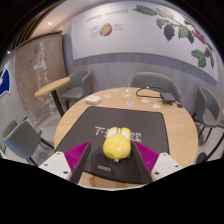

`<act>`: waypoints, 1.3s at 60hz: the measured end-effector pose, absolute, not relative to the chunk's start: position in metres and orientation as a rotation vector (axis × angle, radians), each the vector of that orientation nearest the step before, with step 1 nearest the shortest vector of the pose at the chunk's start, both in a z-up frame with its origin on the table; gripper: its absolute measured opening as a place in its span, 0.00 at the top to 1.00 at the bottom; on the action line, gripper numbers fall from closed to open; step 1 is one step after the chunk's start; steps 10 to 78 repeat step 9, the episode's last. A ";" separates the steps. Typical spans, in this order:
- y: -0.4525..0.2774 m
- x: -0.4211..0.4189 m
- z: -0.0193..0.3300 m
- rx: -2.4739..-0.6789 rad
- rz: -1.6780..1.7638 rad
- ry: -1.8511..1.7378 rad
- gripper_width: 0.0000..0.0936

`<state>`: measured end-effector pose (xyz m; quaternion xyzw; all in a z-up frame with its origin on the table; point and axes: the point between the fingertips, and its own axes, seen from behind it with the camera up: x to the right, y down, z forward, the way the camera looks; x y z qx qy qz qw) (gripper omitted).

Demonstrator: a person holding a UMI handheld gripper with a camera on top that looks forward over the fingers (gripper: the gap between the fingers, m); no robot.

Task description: Arrange mouse

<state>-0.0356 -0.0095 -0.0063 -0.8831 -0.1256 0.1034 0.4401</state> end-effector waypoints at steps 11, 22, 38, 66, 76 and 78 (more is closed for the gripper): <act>-0.047 -0.008 0.007 -2.184 0.315 -0.415 0.07; -0.047 -0.008 0.007 -2.184 0.315 -0.415 0.07; -0.047 -0.008 0.007 -2.184 0.315 -0.415 0.07; -0.047 -0.008 0.007 -2.184 0.315 -0.415 0.07; -0.047 -0.008 0.007 -2.184 0.315 -0.415 0.07; -0.047 -0.008 0.007 -2.184 0.315 -0.415 0.07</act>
